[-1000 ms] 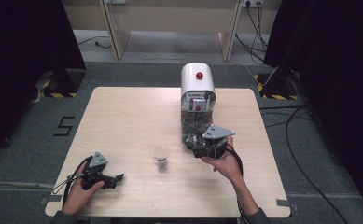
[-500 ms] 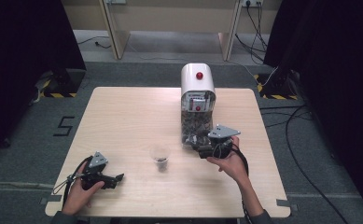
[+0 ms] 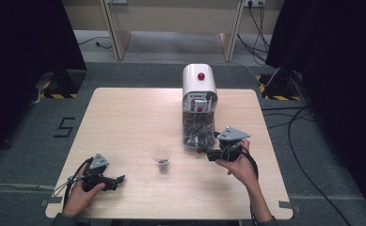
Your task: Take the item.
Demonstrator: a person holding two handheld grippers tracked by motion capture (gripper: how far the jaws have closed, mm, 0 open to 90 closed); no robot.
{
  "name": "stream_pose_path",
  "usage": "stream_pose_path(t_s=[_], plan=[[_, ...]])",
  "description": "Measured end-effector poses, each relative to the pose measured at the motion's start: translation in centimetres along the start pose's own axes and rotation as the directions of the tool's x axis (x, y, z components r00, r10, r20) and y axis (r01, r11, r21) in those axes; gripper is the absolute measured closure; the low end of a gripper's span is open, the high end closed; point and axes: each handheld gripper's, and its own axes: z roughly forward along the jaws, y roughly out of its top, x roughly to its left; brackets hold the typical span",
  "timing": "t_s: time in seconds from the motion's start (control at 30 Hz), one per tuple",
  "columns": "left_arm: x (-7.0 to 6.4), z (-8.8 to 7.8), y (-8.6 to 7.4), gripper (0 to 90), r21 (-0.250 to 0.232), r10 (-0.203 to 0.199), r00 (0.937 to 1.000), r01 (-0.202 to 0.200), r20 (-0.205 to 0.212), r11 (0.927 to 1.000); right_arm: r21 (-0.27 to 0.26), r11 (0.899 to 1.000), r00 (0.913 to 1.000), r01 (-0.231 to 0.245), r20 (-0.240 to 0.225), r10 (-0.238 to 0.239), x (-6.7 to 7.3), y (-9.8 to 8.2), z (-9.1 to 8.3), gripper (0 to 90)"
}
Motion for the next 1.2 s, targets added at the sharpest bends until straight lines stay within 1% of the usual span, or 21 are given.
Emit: stream_pose_path(t_s=[0.1, 0.2, 0.27, 0.4, 0.7, 0.9, 1.07, 1.2], plan=[[0.0, 0.0, 0.0, 0.0, 0.0, 0.0, 1.0, 0.0, 0.0, 1.0, 0.005, 1.0, 1.0, -0.006, 0.003, 0.006, -0.1, -0.3, 0.0, 24.9], [0.0, 0.0, 0.0, 0.0, 0.0, 0.0, 1.0, 0.0, 0.0, 1.0, 0.024, 1.0, 0.9998, -0.012, 0.014, 0.012, -0.4, -0.8, 0.0, 24.9], [0.0, 0.0, 0.0, 0.0, 0.0, 0.0, 1.0, 0.0, 0.0, 1.0, 0.032, 0.999, 0.9998, -0.017, 0.013, 0.017, -0.4, -1.2, 0.0, 24.9], [0.0, 0.0, 0.0, 0.0, 0.0, 0.0, 1.0, 0.0, 0.0, 1.0, 0.037, 0.999, 0.9996, -0.023, 0.016, 0.022, -0.4, -1.6, -0.1, 24.9], [0.0, 0.0, 0.0, 0.0, 0.0, 0.0, 1.0, 0.0, 0.0, 1.0, 0.084, 0.996, 0.9993, -0.028, 0.027, 0.026, -0.5, -3.3, -0.1, 25.0], [0.0, 0.0, 0.0, 0.0, 0.0, 0.0, 1.0, 0.0, 0.0, 1.0, 0.093, 0.995, 0.9989, -0.035, 0.034, 0.032, -0.5, -4.0, -0.4, 25.1], [0.0, 0.0, 0.0, 0.0, 0.0, 0.0, 1.0, 0.0, 0.0, 1.0, 0.11, 0.993, 0.9988, -0.034, 0.038, 0.03, -0.5, -4.7, -0.5, 25.1], [0.0, 0.0, 0.0, 0.0, 0.0, 0.0, 1.0, 0.0, 0.0, 1.0, 0.138, 0.99, 0.9986, -0.043, 0.037, 0.039, -0.5, -5.5, -0.3, 25.0]])
